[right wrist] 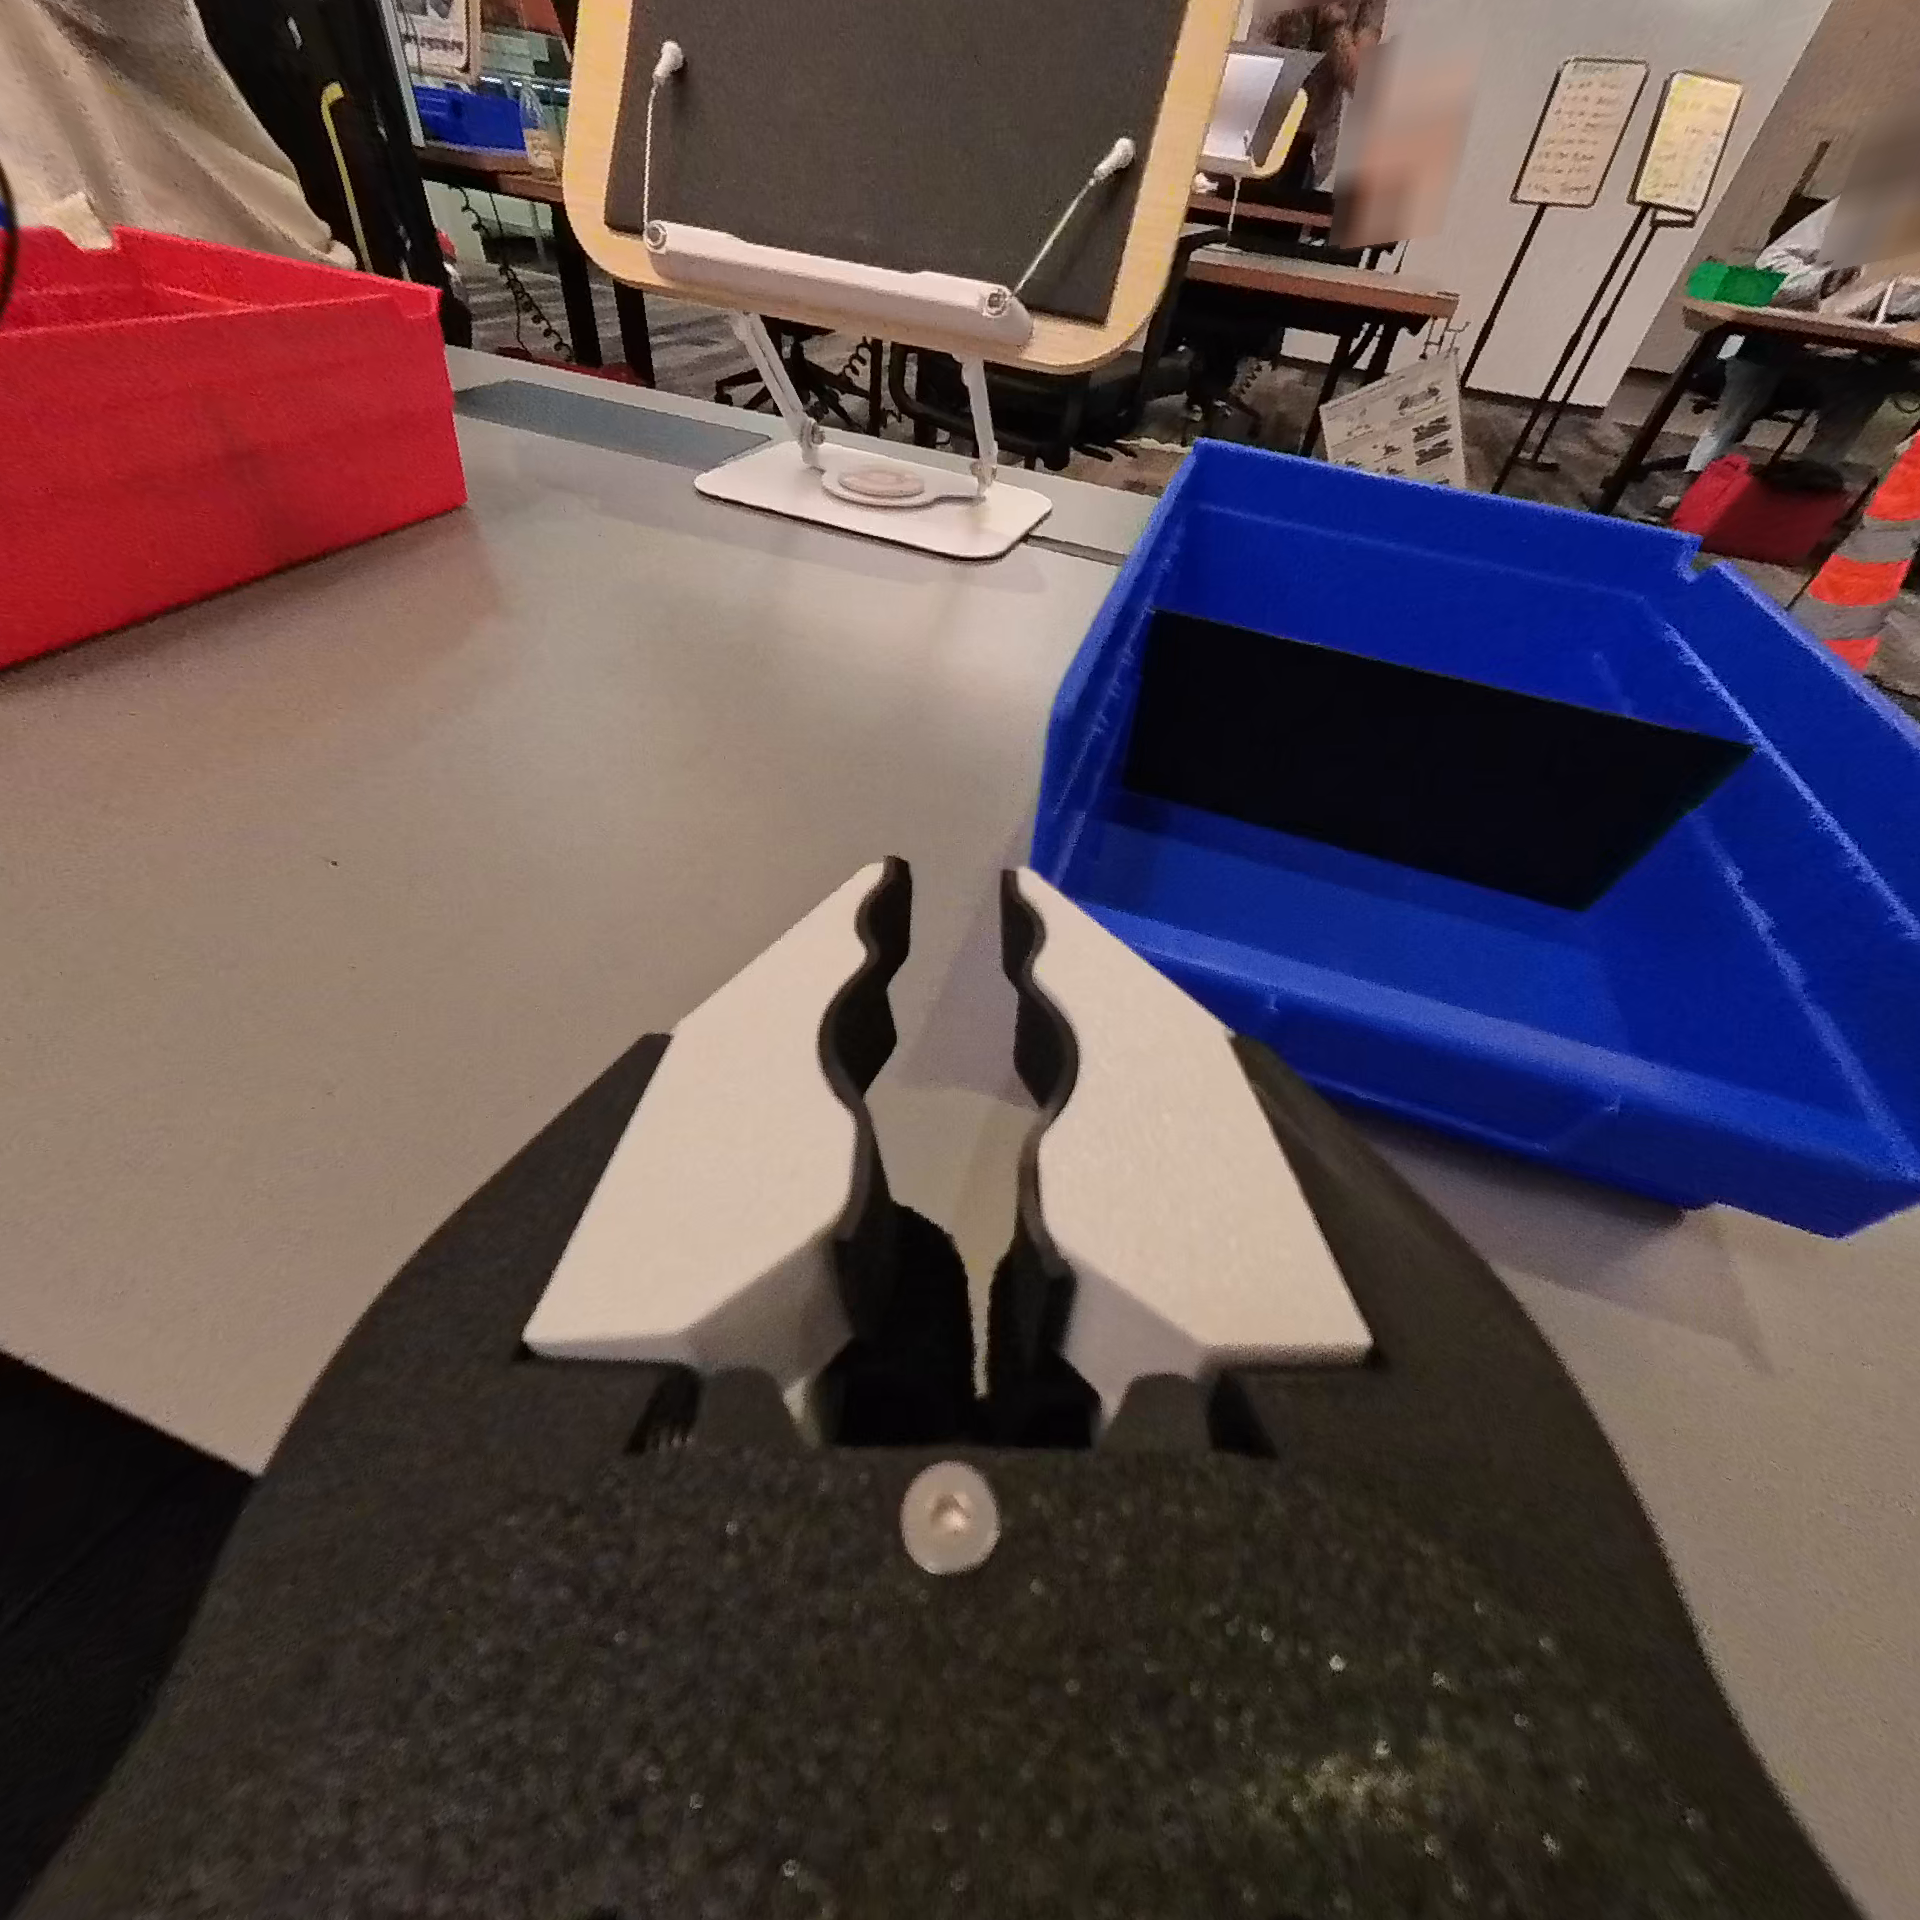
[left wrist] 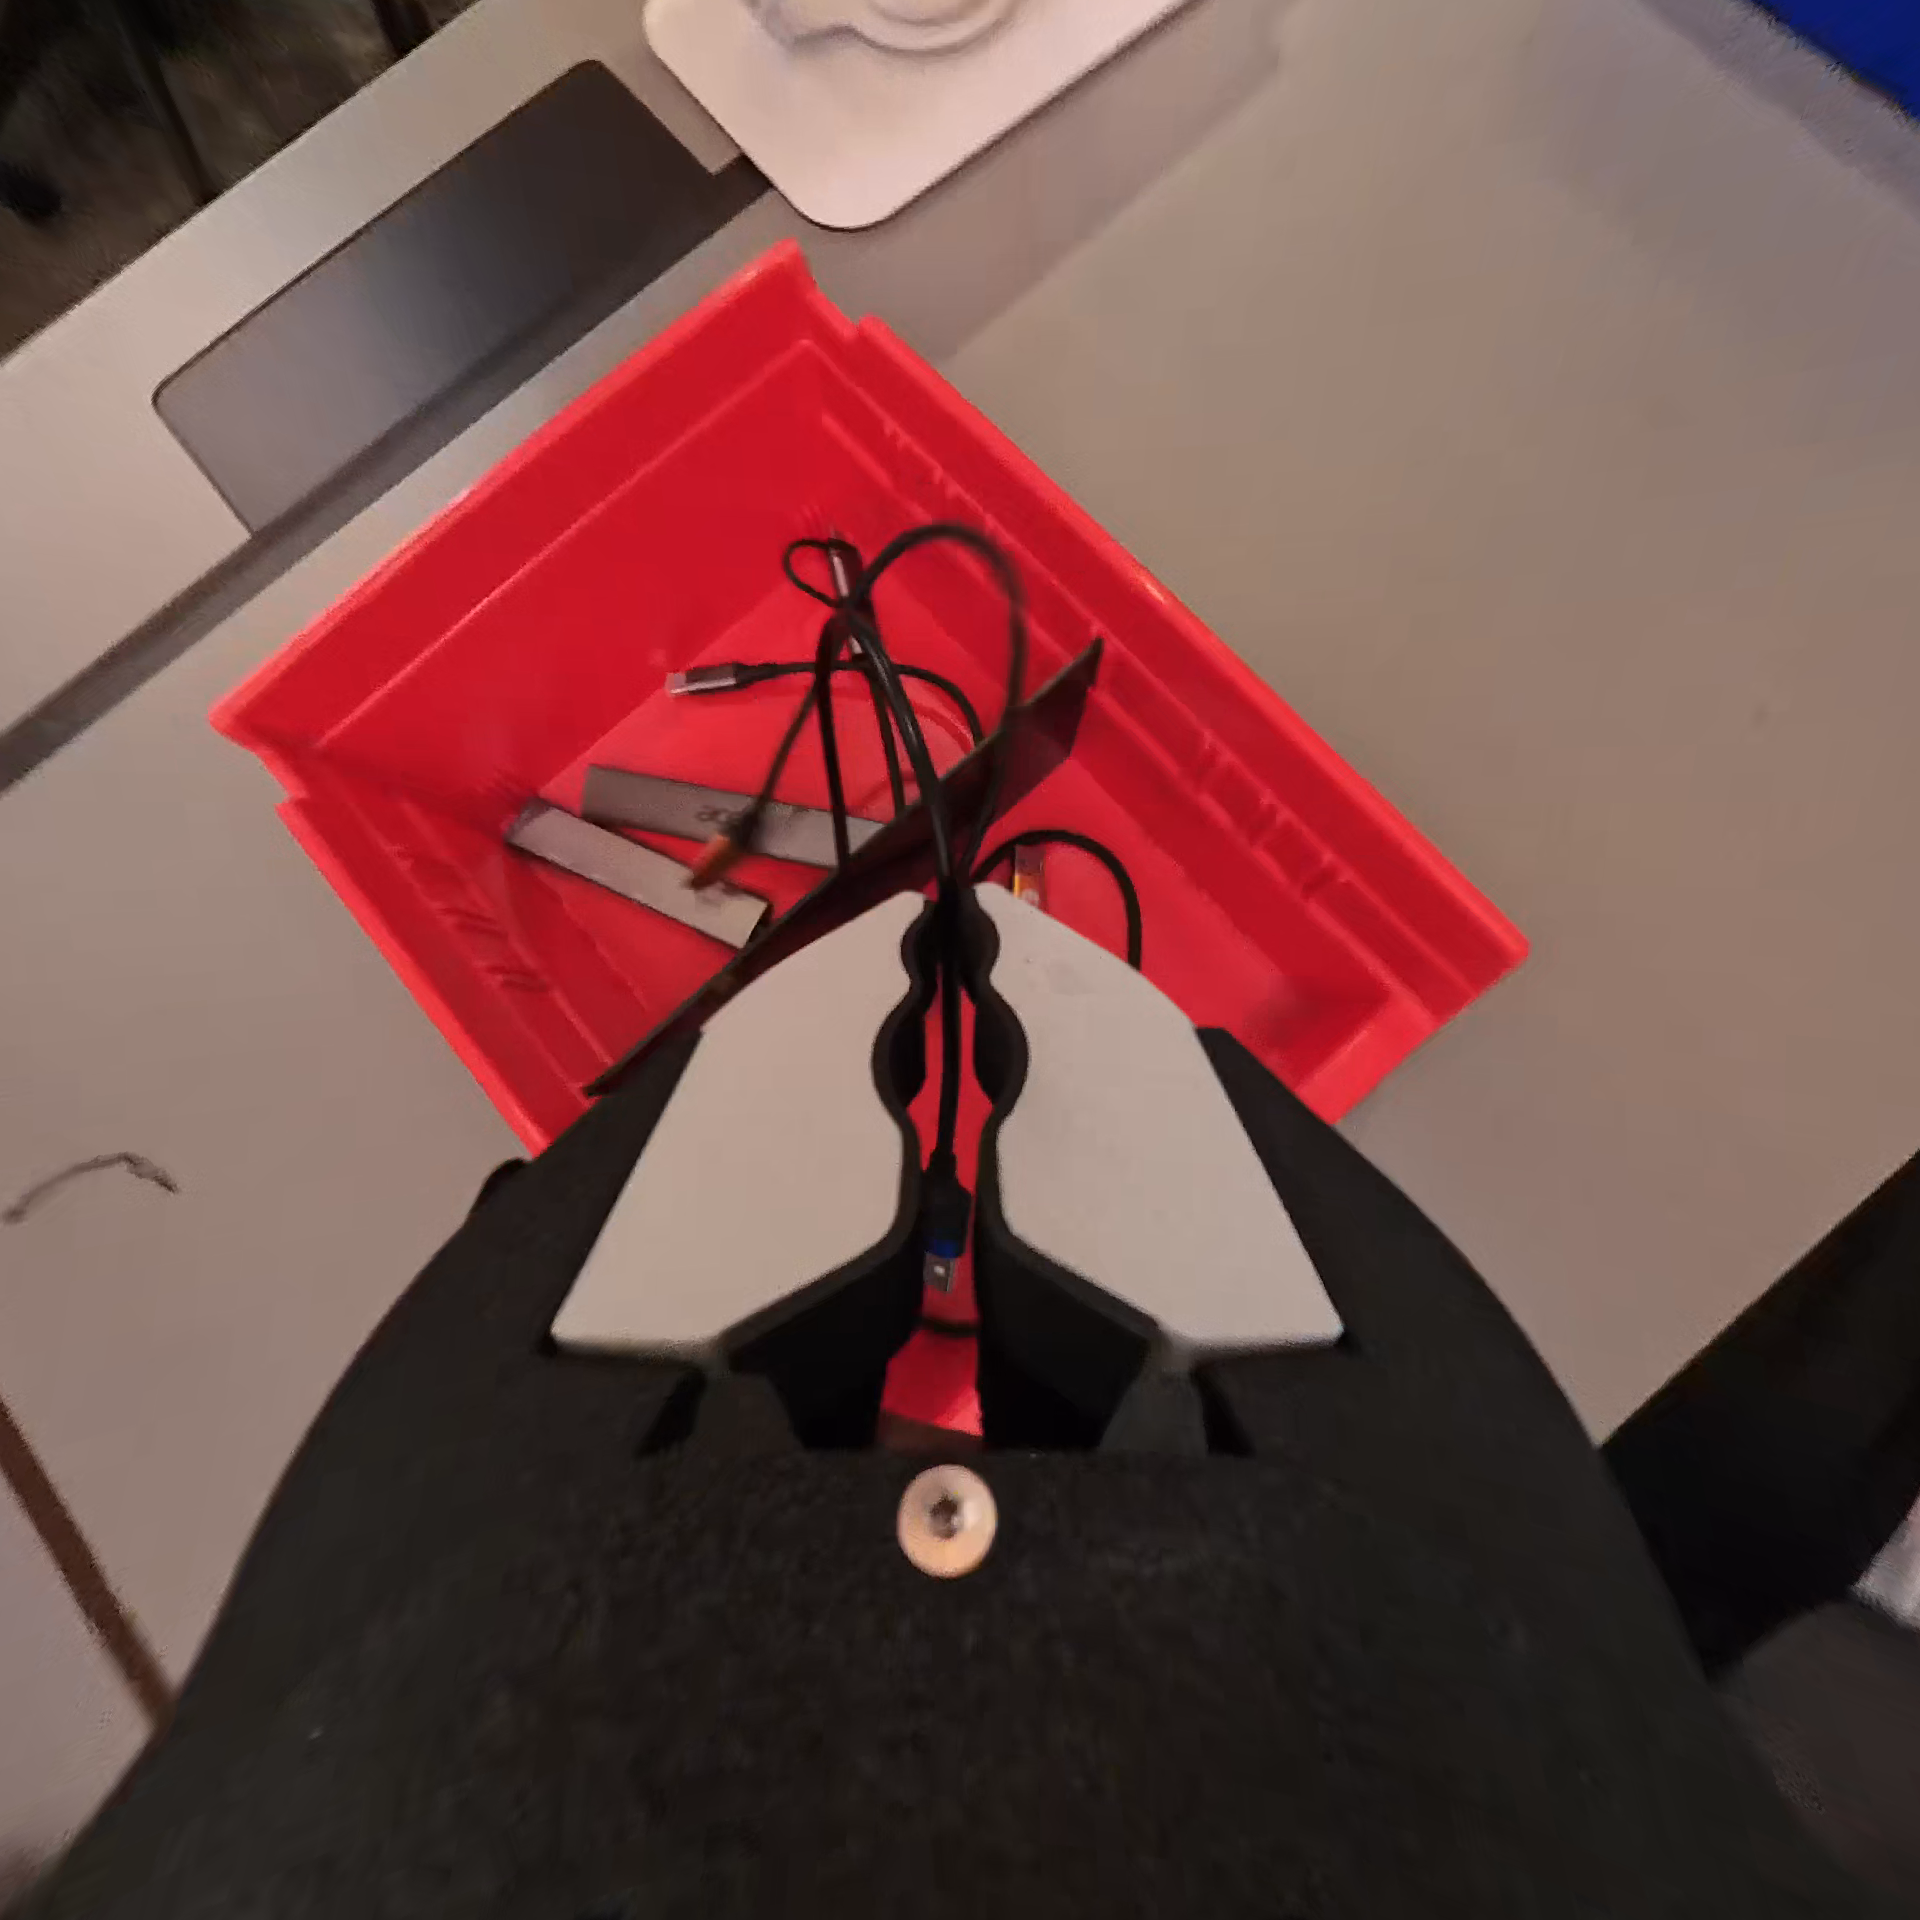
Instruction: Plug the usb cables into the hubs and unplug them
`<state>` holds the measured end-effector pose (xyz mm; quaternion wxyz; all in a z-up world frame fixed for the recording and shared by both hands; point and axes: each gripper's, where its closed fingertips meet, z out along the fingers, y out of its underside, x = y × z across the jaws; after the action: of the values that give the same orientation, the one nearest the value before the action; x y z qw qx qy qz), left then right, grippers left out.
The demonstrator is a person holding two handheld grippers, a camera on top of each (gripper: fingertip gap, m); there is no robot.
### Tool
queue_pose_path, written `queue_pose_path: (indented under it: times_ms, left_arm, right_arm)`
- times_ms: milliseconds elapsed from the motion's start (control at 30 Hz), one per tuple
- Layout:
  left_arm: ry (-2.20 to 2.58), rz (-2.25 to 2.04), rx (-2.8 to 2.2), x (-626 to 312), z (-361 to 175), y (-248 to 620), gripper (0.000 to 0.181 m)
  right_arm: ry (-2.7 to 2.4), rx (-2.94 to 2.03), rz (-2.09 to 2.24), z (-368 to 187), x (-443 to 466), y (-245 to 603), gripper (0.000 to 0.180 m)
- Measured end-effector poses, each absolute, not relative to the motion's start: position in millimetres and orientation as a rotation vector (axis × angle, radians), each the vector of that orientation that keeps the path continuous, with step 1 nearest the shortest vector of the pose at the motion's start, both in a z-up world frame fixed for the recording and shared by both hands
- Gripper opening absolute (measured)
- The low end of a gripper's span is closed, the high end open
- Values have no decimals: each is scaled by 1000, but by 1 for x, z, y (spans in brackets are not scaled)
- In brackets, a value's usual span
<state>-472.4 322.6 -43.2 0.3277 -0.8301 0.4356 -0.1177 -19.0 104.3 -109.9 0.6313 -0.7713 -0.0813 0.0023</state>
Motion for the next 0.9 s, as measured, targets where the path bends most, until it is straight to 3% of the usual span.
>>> queue_pose_path:
  times_ms: [33,167,300,533,633,900]
  left_arm:
    - [1213,-267,-2158,-476,-45,319,3]
    - [1353,-89,-2124,-495,-40,311,3]
    - [1315,-163,-1959,-479,-2,298,3]
    - [1524,-131,-1474,-368,39,229,3]
    - [1723,-118,-1318,-298,8,183,3]
    - [2020,-1,-1171,-172,-140,140,3]
  right_arm:
    - [-192,-1765,13,-110,-21,106,16]
    - [-214,-1762,56,-110,-30,115,16]
    - [-239,-1762,88,-111,-40,124,16]
    - [-275,-1733,141,-105,-61,142,16]
    - [-255,-1697,156,-96,-65,151,16]
    - [-142,-1637,164,-81,-40,161,16]
